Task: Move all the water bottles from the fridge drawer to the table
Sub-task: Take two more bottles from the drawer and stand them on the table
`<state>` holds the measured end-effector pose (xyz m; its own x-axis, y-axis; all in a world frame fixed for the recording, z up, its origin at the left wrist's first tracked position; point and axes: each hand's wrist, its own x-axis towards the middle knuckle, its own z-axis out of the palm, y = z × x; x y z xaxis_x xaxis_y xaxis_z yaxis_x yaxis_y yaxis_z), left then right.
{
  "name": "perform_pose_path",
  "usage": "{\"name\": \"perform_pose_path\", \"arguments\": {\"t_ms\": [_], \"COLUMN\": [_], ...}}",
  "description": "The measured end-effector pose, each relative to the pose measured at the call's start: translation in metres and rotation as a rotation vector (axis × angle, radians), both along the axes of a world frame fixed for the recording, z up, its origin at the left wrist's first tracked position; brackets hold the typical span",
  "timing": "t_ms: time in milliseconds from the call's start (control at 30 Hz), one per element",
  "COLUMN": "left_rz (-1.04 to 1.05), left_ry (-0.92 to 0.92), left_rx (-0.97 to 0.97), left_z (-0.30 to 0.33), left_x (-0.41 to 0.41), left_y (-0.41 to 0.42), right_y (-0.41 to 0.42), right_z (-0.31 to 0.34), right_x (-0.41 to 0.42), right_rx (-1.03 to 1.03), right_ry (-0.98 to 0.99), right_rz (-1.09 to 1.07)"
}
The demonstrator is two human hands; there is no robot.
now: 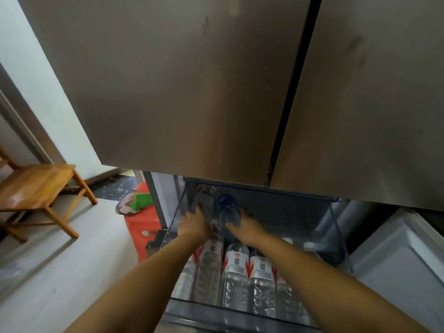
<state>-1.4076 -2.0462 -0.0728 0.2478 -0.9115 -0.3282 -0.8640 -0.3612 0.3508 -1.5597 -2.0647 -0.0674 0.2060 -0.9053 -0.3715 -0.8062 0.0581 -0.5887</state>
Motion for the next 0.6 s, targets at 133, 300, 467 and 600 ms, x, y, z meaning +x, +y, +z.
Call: {"name": "perform_pose_path", "arguments": {"t_ms": [133, 300, 467, 600], "left_rz": [0.087, 0.121, 0.14, 0.083], "left_ry": [0.209, 0.327, 0.348, 0.334], "left_rx": [-0.047, -0.134, -0.12, -0.098], "left_z": [-0.02, -0.007, 0.006, 0.018], "left_x": [0.012, 0.006, 0.003, 0.001], "left_y": [-0.013, -0.006, 0.013, 0.035], "right_y": [-0.014, -0.032, -0.012, 0.009], "right_z": [-0.01, -0.02, 0.001, 0.012], "right_x": [0.011, 0.018, 0.01, 0.003], "right_rx": [0.111, 0.205, 0.273, 0.285], "right_ry": [-0.093, -0.14, -0.266, -0.308], "right_rz": [-0.102, -0.213, -0.239, -0.329]}}
